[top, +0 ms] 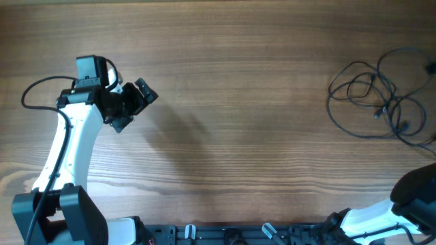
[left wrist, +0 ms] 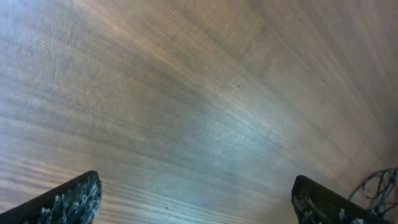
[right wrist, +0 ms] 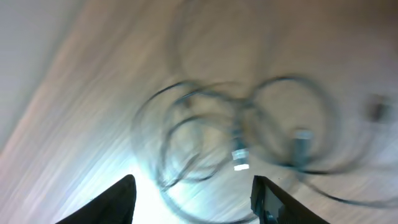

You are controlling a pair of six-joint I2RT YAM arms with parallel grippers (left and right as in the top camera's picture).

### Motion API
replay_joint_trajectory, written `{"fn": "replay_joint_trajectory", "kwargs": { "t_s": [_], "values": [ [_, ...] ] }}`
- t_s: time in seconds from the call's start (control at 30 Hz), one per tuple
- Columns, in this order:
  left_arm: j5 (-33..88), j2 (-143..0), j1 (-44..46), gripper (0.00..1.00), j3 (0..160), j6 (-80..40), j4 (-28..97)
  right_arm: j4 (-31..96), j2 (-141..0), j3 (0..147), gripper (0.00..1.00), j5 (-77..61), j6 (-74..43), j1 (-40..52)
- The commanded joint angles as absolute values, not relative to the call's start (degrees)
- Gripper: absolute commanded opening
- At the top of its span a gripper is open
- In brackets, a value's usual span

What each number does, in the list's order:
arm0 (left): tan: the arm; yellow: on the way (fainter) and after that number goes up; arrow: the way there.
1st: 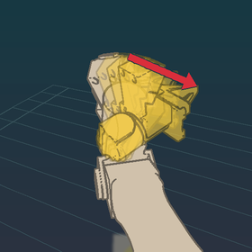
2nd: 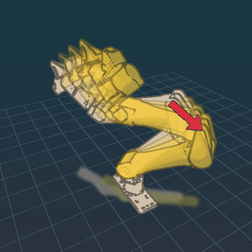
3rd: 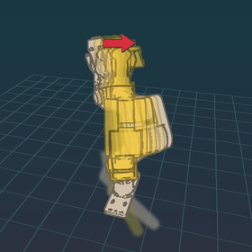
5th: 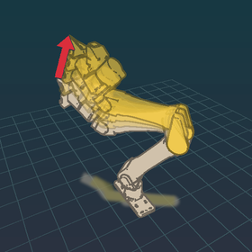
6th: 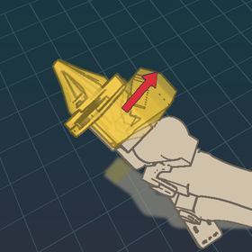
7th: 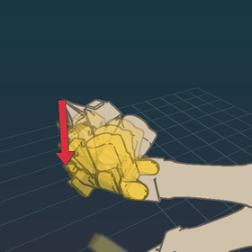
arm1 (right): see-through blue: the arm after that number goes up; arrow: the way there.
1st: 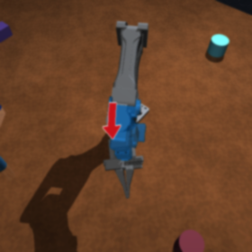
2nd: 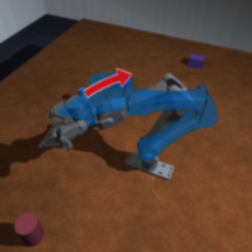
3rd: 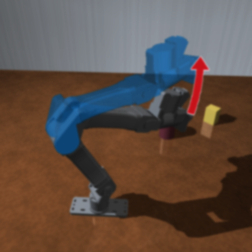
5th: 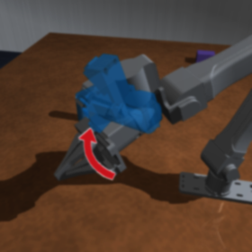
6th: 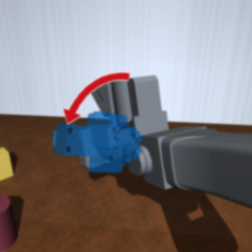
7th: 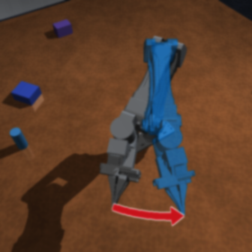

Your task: Untangle cables

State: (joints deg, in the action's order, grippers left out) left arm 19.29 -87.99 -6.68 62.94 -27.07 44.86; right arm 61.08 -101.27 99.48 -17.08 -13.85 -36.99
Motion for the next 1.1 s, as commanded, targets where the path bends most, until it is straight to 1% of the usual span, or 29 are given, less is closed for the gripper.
{"fn": "replay_joint_trajectory", "kwargs": {
  "t_s": [0.0,0.13,0.17,0.2,0.33,0.43,0.5,0.63,0.8,0.93,1.07],
  "values": [
    [18.81,-88.09,-3.86,1.0,62.92,-24.18,40.77,63.24,-102.19,99.74,0.7,-31.75,-2.02,-31.97],
    [16.05,-88.09,2.04,1.0,62.92,-17.96,36.36,65.49,-102.19,99.74,0.79,-29.98,2.9,-24.21],
    [13.82,-88.09,3.75,1.0,62.94,-16.36,36.16,65.73,-102.19,99.74,0.81,-28.62,2.98,-22.09],
    [8.38,-88.09,7.2,1.0,62.92,-13.45,36.53,66.26,-102.19,99.74,0.84,-24.99,2.96,-17.47],
    [-4.34,-88.09,12.71,1.0,62.92,-10.68,40.14,66.89,-102.19,99.74,0.87,-16.49,1.54,-8.56],
    [-6.68,-88.09,13.65,1.0,62.92,-11.4,43.94,67.37,-102.19,99.74,0.87,-10.63,-2.26,-3.29],
    [-6.7,-88.07,13.21,1.0,62.92,-14.39,47.13,67.77,-102.19,99.74,0.87,-8.71,-4.23,-0.62],
    [-6.7,-88.07,11.16,1.0,62.92,-20.01,53.04,69.67,-102.19,99.74,0.87,-8.32,-7.44,2.76],
    [-4.54,-87.31,9.47,1.0,62.92,-20.64,58.7,73.03,-101.62,98.76,0.87,-5.56,-10.68,4.45],
    [-4.49,-84.58,9.91,1.0,62.89,-19.86,58.96,70.06,-97.93,92.9,0.87,-4.89,-10.68,5.28],
    [-4.56,-79.2,11.86,1.0,61.3,-19.27,56.36,62.28,-90.06,82.35,0.88,-4.95,-10.72,5.3]
  ]
}}
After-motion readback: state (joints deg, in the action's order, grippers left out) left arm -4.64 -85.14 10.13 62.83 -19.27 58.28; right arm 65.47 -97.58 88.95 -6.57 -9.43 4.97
